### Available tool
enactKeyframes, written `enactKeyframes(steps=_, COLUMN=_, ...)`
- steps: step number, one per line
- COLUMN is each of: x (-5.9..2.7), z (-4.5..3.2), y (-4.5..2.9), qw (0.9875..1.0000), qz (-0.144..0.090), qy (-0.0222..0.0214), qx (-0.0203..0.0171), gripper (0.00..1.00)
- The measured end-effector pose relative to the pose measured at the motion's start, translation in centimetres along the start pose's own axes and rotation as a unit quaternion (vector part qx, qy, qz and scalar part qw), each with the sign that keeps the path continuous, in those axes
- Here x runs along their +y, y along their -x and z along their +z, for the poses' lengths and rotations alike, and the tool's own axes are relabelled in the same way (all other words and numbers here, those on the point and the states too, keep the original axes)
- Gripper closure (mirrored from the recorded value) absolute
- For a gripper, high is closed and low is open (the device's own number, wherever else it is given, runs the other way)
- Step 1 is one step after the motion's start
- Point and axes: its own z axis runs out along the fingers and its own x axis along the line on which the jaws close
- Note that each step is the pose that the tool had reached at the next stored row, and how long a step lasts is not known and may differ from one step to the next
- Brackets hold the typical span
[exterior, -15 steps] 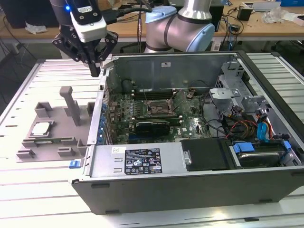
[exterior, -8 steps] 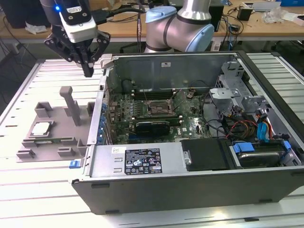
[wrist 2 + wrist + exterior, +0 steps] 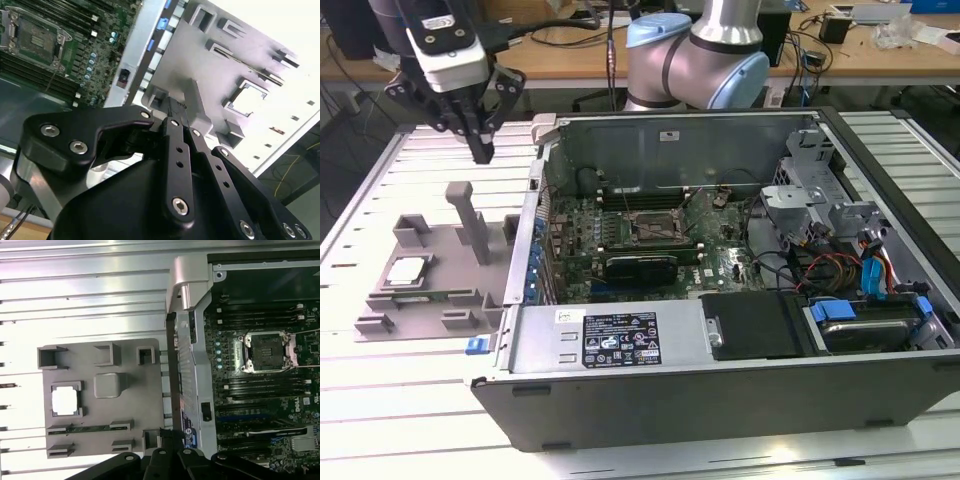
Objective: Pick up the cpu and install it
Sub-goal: 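Reach for the cpu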
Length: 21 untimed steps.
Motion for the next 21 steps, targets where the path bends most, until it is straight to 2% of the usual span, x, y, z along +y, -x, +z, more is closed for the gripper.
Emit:
enactKeyframes(steps=2, x=-0.04, z=0.07, y=-0.68, qw=1.0, qz=0.0, qy=-0.0001, qx=0.0, gripper=0.89)
enactKeyframes(steps=4, x=-0.09, z=0.23, y=-1.92, qw=1.0, qz=0.0, qy=-0.0001, qx=-0.0001, gripper=0.89)
enactKeyframes(steps=10, x=-0.06, z=0.83, y=-3.65, qw=1.0, qz=0.0, qy=-0.0012, qx=-0.0003, gripper=0.89)
enactKeyframes(steps=13, x=0.22, z=1.4, y=-4.6, qw=1.0, qz=0.0, qy=-0.0029, qx=-0.0003, gripper=0.89)
enactKeyframes(steps=16, x=1.28, z=2.41, y=-6.77, qw=1.0, qz=0.0, qy=-0.0068, qx=-0.0007, gripper=0.89)
enactKeyframes(steps=21, x=1.32, z=3.4, y=-8.25, qw=1.0, qz=0.0, qy=-0.0088, qx=-0.001, gripper=0.89)
